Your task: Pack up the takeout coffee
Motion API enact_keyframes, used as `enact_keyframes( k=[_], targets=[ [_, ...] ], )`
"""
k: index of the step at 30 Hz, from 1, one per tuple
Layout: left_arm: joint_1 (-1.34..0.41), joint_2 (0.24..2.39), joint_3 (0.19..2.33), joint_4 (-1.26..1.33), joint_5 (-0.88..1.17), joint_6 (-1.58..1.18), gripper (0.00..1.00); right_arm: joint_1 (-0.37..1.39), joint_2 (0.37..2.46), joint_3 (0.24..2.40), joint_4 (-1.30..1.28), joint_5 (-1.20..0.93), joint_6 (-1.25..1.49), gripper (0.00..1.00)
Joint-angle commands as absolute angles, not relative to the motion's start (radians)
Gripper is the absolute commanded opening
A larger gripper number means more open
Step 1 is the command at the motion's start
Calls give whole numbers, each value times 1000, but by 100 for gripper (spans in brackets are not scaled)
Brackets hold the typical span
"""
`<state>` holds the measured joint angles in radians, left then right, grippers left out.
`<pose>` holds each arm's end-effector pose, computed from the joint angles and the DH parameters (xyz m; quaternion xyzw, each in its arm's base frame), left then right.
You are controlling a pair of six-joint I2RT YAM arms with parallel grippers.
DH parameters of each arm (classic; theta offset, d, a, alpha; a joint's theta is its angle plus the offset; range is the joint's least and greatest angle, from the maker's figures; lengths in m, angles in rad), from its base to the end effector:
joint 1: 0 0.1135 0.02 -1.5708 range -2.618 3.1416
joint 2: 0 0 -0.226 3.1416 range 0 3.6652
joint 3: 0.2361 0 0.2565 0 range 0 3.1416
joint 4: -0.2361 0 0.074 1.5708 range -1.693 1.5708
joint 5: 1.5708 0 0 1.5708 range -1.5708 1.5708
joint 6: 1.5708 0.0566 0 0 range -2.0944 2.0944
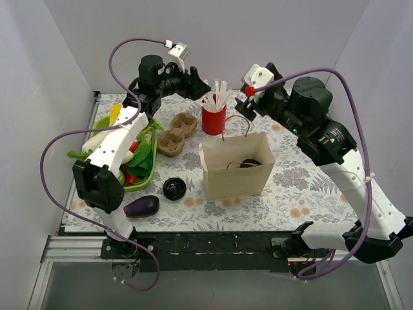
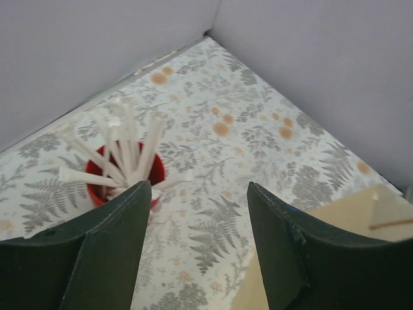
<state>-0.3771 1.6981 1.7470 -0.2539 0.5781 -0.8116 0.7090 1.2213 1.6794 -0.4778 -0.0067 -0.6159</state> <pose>0.3732 -0.1811 0.3851 0.0154 0.7649 -0.5219 0.3773 0.2049 0.1763 0.4874 -0.4410 0.5616 0.0350 0.6992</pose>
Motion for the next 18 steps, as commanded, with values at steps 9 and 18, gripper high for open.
enact_keyframes(
  k=[9, 18],
  targets=[
    [-239, 1985, 1910, -224, 526, -891, 55, 663, 1258, 1686, -287, 239, -526, 98],
    [-221, 2106, 1947, -100, 732, -1005, 49, 624, 1236, 1652, -339, 295, -583, 98]
  ],
)
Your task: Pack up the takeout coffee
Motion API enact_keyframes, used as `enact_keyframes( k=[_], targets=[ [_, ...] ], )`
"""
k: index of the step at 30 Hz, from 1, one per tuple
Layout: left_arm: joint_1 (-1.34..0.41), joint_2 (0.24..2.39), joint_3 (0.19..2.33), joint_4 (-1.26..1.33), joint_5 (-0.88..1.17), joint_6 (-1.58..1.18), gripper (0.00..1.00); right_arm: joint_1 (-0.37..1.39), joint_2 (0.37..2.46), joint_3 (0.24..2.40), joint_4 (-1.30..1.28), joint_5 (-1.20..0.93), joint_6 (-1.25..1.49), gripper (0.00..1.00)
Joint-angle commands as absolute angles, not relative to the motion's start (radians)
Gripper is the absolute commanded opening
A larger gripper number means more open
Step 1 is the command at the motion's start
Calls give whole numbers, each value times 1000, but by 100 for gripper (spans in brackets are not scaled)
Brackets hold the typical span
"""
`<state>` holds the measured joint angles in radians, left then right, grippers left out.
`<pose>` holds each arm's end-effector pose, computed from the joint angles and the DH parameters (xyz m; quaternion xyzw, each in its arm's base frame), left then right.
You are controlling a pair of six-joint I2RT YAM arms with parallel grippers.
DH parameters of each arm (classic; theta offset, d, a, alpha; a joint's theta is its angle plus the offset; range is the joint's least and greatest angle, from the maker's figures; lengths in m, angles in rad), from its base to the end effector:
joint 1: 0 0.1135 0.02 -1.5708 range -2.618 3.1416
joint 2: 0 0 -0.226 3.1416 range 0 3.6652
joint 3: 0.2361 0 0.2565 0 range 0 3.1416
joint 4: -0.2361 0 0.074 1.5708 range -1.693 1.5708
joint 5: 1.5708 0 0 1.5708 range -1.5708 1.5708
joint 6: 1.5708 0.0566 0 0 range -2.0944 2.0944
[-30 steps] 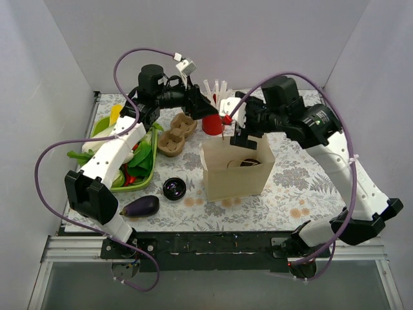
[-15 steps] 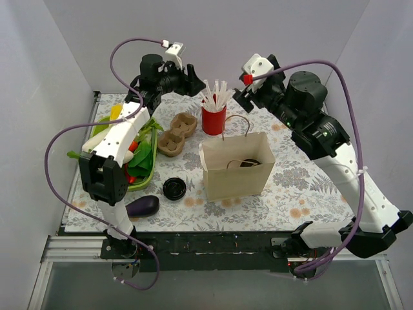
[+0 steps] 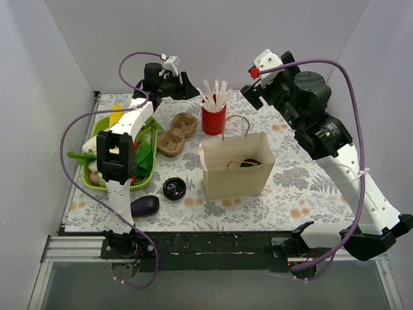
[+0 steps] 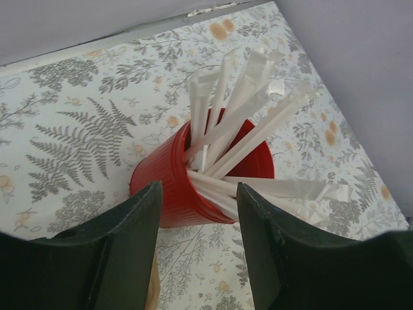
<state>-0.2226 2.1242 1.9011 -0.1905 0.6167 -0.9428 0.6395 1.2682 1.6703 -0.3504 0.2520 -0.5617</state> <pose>0.4856 -0.1435 0.2608 -0.1258 0.8051 -0.4989 0.2953 0.2390 0.1601 0.4887 -0.3109 0.6151 -0.0585 0.7222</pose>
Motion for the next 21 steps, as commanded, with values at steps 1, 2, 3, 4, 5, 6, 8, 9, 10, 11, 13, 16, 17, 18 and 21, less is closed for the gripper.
enact_keyframes(
  k=[1, 2, 3, 4, 5, 6, 8, 9, 10, 11, 13, 16, 17, 18, 21],
  targets=[
    [-221, 2115, 1945, -83, 733, -1017, 49, 623, 1230, 1645, -339, 296, -587, 98],
    [-221, 2123, 1945, -77, 733, -1025, 49, 621, 1230, 1638, -341, 299, -588, 98],
    [-221, 2131, 1948, -71, 727, -1029, 49, 620, 1232, 1637, -345, 299, -588, 98],
    [-221, 2150, 1959, -64, 723, -1037, 49, 615, 1235, 1638, -348, 298, -588, 98],
    [-221, 2161, 1965, -58, 719, -1045, 48, 614, 1238, 1643, -354, 296, -588, 98],
    [-219, 2170, 1973, -51, 719, -1049, 45, 612, 1238, 1649, -357, 292, -589, 98],
    [-219, 2201, 1999, -31, 732, -1066, 37, 607, 1241, 1648, -365, 291, -591, 98],
    [-219, 2212, 2006, -25, 732, -1071, 28, 606, 1241, 1646, -368, 290, -592, 98],
    [-219, 2217, 2019, -20, 732, -1074, 22, 604, 1241, 1646, -376, 291, -591, 98],
    [-219, 2223, 2022, -18, 733, -1071, 17, 603, 1243, 1647, -379, 290, -589, 98],
    [-219, 2217, 2026, -29, 726, -1065, 4, 601, 1239, 1649, -382, 285, -591, 98],
    [-218, 2186, 2010, -40, 719, -1048, 0, 601, 1239, 1635, -374, 287, -591, 98],
    [-216, 2178, 1999, -38, 727, -1040, 0, 598, 1238, 1629, -365, 285, -591, 98],
    [-216, 2157, 1996, -40, 729, -1037, 0, 598, 1239, 1626, -364, 282, -588, 98],
    [-215, 2084, 1974, -17, 733, -1023, 0, 597, 1235, 1614, -353, 273, -586, 98]
  ],
)
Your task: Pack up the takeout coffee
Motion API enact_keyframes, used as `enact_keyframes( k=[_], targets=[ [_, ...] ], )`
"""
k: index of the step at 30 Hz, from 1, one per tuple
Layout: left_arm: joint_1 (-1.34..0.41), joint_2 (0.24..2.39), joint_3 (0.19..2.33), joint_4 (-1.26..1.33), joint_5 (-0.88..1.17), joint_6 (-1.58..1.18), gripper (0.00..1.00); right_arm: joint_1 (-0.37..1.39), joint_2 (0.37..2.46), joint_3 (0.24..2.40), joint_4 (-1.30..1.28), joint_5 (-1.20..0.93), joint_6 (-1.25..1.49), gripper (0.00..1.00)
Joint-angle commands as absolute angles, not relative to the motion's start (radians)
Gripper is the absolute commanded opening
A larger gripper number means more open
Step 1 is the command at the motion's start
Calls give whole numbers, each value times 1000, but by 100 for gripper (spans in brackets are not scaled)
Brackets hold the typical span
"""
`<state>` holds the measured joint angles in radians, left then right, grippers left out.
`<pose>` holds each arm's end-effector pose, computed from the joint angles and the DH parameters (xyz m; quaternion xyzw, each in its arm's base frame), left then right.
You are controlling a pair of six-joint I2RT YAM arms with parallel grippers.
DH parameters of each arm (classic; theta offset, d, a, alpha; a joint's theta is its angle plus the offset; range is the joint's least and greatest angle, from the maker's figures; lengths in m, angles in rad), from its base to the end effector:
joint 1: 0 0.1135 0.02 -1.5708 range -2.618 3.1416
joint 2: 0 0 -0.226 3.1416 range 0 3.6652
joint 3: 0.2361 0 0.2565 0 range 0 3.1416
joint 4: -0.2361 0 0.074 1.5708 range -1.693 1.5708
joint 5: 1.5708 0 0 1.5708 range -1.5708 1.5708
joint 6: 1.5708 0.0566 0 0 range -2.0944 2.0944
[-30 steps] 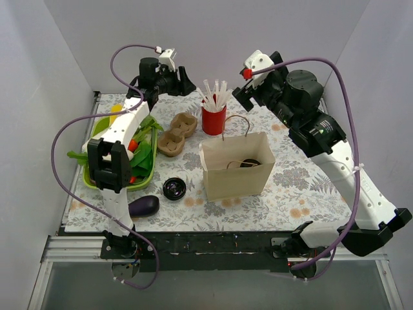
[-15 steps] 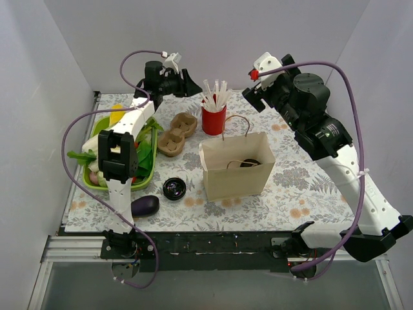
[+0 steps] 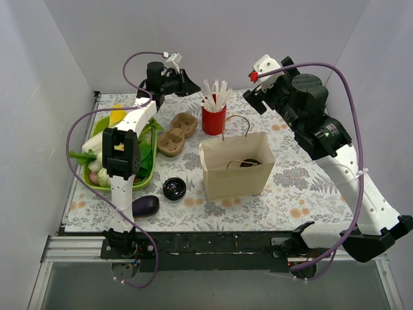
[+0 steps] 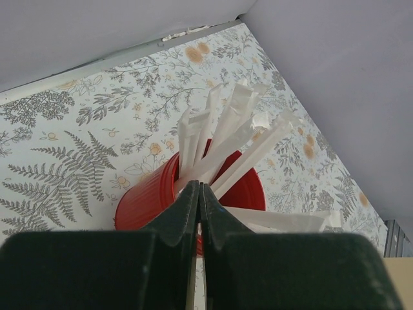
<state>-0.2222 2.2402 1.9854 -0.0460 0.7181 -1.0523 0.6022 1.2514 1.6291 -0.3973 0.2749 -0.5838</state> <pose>0.5069 -0.1527 0.2514 -0.1132 0.7738 -0.5578 0.2780 0.2454 0.1500 0.4733 -0.3157 0.6401 -0.0914 0.6944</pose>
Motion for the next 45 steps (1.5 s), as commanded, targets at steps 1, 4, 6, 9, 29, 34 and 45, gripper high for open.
enact_keyframes(
  k=[1, 4, 6, 9, 29, 34, 45],
  targets=[
    [-215, 2059, 1961, -5, 735, -1022, 0, 597, 1233, 1609, -348, 272, -586, 98],
    [-212, 1961, 1950, 23, 741, -996, 0, 597, 1224, 1585, -322, 265, -591, 98],
    [-212, 1921, 1963, 6, 738, -977, 0, 595, 1215, 1552, -301, 265, -592, 98],
    [-212, 1838, 1977, -76, 721, -937, 0, 588, 1210, 1520, -275, 275, -578, 98],
    [-273, 1287, 1907, -520, 870, -767, 0, 350, 1367, 1638, -287, 310, -413, 98],
    [-330, 1184, 1863, -696, 833, -718, 0, 341, 1361, 1618, -305, 308, -391, 98],
    [-396, 1117, 1602, -632, 876, -804, 0, 339, 1347, 1595, -363, 244, -393, 98]
  ],
)
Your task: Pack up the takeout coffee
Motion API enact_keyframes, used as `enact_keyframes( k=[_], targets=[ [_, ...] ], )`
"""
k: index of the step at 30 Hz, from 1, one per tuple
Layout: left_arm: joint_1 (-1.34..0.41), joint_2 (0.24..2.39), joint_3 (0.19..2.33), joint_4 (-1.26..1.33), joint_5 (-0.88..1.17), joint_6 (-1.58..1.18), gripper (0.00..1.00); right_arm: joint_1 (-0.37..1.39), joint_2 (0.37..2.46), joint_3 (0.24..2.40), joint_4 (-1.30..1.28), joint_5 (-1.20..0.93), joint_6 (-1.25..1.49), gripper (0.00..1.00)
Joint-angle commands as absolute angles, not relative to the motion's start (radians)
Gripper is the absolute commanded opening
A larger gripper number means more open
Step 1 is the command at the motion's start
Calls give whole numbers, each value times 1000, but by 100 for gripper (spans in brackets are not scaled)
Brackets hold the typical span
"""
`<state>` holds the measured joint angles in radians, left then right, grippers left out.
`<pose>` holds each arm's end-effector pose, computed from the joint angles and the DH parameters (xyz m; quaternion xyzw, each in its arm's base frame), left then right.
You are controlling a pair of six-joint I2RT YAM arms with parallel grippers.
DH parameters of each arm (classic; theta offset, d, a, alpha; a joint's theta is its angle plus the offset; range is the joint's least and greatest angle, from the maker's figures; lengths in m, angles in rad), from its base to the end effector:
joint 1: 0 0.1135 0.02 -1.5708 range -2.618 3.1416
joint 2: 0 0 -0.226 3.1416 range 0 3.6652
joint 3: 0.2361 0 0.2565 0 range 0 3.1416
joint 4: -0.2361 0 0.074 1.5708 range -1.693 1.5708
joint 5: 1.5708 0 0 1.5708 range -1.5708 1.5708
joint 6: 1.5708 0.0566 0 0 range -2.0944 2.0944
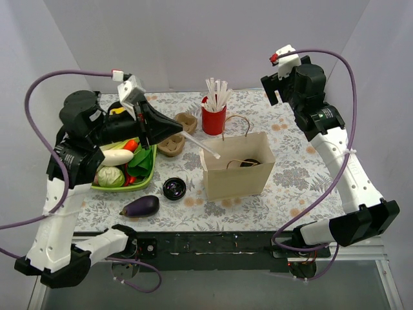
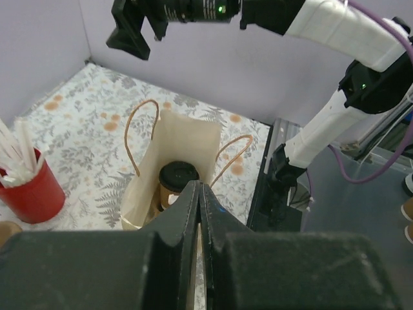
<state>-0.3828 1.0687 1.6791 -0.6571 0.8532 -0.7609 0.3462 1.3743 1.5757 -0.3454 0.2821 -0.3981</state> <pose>0.1624 -0.1114 0.4985 0.1568 0.7005 -0.5919 0.3665 0.3207 0.0989 0.4254 -0.1865 0.7308 -0.1231 0.6449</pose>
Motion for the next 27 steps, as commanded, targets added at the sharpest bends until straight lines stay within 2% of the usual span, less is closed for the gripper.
enact_keyframes(
  k=[1, 3, 4, 6, 8, 10, 11, 13, 15, 18, 20, 21, 23, 27],
  targets=[
    [-402, 1129, 1589, -611, 882, -819, 0, 339, 1347, 1611, -383, 236, -391, 98],
    [-402, 1175, 1578, -566, 877, -856, 18, 339, 1354, 1635, -457, 193, -387, 98],
    [-403, 1190, 1582, -555, 877, -864, 34, 339, 1361, 1675, -486, 175, -387, 98],
    [-403, 1222, 1618, -546, 862, -865, 51, 339, 1385, 1722, -596, 106, -384, 98],
    [-403, 1270, 1660, -560, 800, -851, 66, 339, 1423, 1807, -649, 162, -296, 98],
    [-403, 1330, 1750, -575, 743, -809, 71, 339, 1474, 1911, -763, 248, -176, 98],
    [-403, 1348, 1782, -583, 711, -799, 76, 339, 1536, 2037, -811, 343, -141, 98],
    [-400, 1397, 1868, -575, 582, -784, 82, 341, 1597, 2147, -937, 423, -103, 98],
    [-402, 1422, 1902, -546, 440, -772, 94, 341, 1643, 2258, -977, 488, -86, 98],
    [-399, 1457, 1934, -511, 319, -726, 98, 345, 1593, 2199, -879, 575, -126, 98],
    [-393, 1476, 1934, -470, 212, -683, 98, 348, 1492, 2099, -641, 687, -219, 98],
    [-390, 1479, 1930, -451, 177, -675, 98, 348, 1453, 1953, -546, 715, -259, 98],
    [-373, 1486, 1922, -407, 120, -646, 98, 348, 1379, 1860, -343, 742, -333, 98],
    [-361, 1514, 1917, -361, 51, -635, 98, 348, 1394, 1885, -364, 755, -327, 98]
  ],
)
